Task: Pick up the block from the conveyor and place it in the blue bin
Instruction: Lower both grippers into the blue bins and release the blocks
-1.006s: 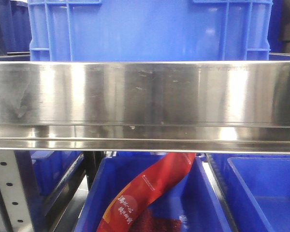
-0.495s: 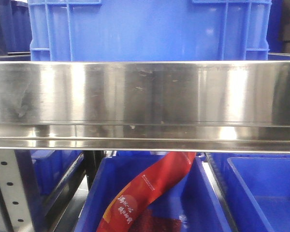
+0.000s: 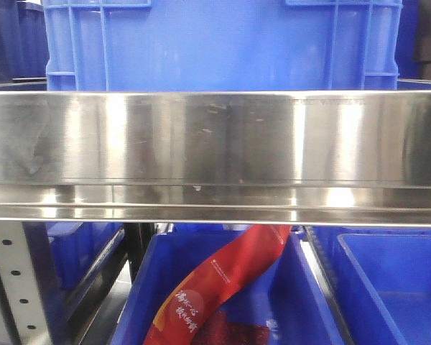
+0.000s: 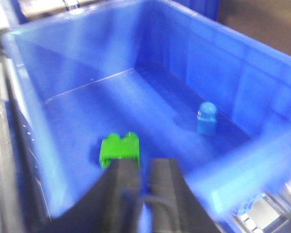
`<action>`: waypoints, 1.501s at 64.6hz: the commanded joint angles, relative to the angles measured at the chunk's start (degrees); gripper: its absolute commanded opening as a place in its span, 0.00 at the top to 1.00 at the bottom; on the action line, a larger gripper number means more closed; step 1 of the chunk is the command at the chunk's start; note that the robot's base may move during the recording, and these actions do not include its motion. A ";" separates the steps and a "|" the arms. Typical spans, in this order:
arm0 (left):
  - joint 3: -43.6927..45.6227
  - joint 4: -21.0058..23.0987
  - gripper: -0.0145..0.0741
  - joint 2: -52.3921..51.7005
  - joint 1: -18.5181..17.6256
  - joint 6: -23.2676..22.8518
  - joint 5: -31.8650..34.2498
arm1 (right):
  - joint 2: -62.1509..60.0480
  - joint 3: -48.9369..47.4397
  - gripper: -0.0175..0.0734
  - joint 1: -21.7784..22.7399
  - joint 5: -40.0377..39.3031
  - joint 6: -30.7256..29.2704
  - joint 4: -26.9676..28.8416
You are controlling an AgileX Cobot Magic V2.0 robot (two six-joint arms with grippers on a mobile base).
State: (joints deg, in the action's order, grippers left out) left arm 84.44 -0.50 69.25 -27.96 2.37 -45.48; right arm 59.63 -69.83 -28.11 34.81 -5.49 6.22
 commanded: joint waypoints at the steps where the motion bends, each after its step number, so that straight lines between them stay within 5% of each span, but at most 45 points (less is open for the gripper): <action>1: -5.16 0.50 0.96 -5.89 -0.24 -0.48 3.06 | -6.46 6.08 0.98 0.02 -3.80 -0.19 -0.12; 20: -31.44 0.50 0.96 -25.23 -0.24 -0.48 16.76 | -27.25 28.27 0.98 0.02 -9.79 -0.19 -0.12; 35: -51.72 0.50 0.96 -36.78 -0.24 -0.48 30.38 | -35.79 36.92 0.98 0.02 -9.68 -0.19 -0.12; 43: -58.88 4.25 0.96 -40.21 -0.24 -0.48 37.76 | -37.01 38.98 0.98 0.02 -10.02 -0.19 -0.12; 97: -62.20 5.18 0.96 -41.71 -0.24 -0.48 40.95 | -36.90 39.23 0.98 0.02 -11.72 -0.19 -0.12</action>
State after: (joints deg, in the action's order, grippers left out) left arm 22.29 4.25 27.94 -27.96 2.27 -5.65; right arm 23.05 -30.83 -28.11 24.80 -5.49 6.33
